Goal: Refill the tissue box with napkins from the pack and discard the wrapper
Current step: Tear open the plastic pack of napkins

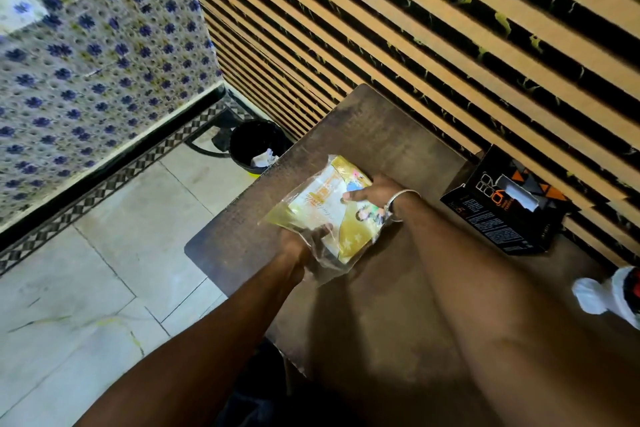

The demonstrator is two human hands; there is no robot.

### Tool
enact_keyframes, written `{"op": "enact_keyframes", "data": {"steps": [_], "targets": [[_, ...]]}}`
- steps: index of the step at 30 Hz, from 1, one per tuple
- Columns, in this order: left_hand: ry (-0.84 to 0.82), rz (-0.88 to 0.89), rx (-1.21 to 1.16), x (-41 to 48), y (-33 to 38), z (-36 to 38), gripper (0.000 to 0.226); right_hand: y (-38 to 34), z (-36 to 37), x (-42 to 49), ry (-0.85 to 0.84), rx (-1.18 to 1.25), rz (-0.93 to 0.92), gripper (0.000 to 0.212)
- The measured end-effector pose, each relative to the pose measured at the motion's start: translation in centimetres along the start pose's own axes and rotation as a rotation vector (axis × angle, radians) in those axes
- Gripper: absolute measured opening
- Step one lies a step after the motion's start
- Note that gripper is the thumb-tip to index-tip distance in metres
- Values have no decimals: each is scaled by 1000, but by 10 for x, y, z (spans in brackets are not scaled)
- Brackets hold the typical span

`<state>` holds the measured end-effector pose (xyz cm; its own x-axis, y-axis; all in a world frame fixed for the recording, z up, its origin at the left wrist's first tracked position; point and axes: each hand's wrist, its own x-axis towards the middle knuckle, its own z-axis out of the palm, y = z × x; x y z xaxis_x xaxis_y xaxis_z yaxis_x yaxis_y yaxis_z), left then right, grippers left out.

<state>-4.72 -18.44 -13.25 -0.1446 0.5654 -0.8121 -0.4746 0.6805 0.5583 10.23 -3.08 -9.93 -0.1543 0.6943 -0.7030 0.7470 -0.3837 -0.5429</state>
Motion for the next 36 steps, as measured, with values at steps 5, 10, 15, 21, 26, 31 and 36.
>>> {"op": "enact_keyframes", "data": {"steps": [5,10,15,21,26,31,36], "targets": [[-68,-3,-85,6,0,-7,44,1,-10,-19,-153,168,-7,59],[-256,-46,-188,-6,11,9,24,3,-21,-40,-197,305,-70,42],[-292,11,-181,-19,16,16,27,10,-28,-51,-178,411,-107,42],[-378,8,-212,-21,17,19,69,21,-28,-55,-213,459,-105,43],[-402,72,-205,-26,15,16,46,28,-24,-54,-221,483,-104,48],[-293,33,-131,-25,18,18,48,34,-22,-51,-170,506,-83,48],[-123,120,7,-23,30,7,29,41,-21,-50,88,597,-16,18]]}}
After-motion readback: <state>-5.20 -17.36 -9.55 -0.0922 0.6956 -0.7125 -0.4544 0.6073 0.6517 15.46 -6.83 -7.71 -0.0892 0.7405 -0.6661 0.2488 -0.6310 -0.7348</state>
